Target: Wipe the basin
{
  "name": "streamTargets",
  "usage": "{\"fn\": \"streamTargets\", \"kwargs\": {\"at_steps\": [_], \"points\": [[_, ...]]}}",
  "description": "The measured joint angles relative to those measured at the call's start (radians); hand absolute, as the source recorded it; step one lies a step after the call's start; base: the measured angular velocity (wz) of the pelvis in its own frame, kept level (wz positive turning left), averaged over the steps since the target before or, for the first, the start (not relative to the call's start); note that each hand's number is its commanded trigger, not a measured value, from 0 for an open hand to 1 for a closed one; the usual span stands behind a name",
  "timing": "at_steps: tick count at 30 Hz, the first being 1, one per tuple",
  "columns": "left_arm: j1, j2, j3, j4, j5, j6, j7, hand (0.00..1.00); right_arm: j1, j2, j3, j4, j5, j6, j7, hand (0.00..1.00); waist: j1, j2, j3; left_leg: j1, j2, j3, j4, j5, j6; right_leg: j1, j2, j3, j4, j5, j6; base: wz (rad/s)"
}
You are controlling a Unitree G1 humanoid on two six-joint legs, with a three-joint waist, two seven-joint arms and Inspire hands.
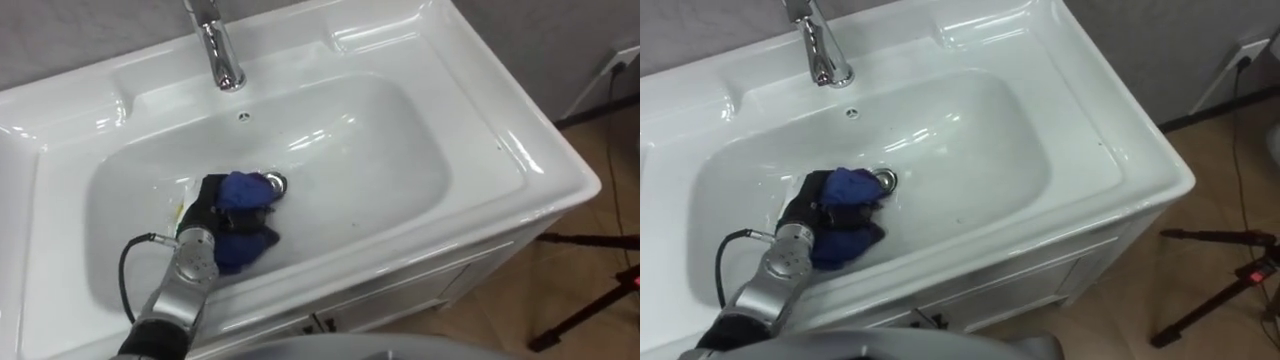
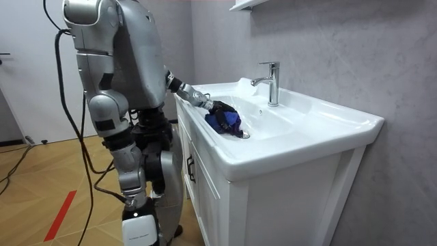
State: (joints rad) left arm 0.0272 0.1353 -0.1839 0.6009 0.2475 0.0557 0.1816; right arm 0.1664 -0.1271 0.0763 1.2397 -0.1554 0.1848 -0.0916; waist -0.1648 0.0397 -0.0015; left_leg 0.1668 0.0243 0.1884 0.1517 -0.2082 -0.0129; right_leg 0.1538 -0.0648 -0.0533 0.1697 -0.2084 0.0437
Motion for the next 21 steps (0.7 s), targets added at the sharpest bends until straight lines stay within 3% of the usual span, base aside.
{"fn": "streamTargets", "kwargs": {"at_steps": [5,13,21], "points": [[-0.033,-0.002,-0.044,-0.002,0.000,0.012,-0.039,1.00,0.000,0.000,-0.002,0.000,-0.001,0.013,0.019,0.00,-0.005,0.000,0.0003,-0.009,0.000,0.001,0.000,0.000,0.000,-0.013,0.000,0.002,0.004,0.000,0.000,0.00],[-0.082,-0.010,-0.142,-0.035,0.000,0.031,-0.089,1.00,-0.031,-0.001,0.000,0.015,-0.003,0.014,0.019,0.00,-0.054,-0.008,0.0062,-0.018,-0.001,0.001,0.001,0.000,0.000,-0.018,-0.001,0.000,-0.001,0.000,0.000,0.00],[-0.101,-0.016,-0.212,-0.121,0.000,0.058,-0.157,1.00,-0.041,0.001,0.029,0.039,-0.004,0.036,0.029,0.00,-0.059,-0.015,0.0111,-0.044,-0.001,0.001,0.002,0.000,0.000,-0.043,-0.003,-0.005,-0.001,0.000,0.001,0.00]]}}
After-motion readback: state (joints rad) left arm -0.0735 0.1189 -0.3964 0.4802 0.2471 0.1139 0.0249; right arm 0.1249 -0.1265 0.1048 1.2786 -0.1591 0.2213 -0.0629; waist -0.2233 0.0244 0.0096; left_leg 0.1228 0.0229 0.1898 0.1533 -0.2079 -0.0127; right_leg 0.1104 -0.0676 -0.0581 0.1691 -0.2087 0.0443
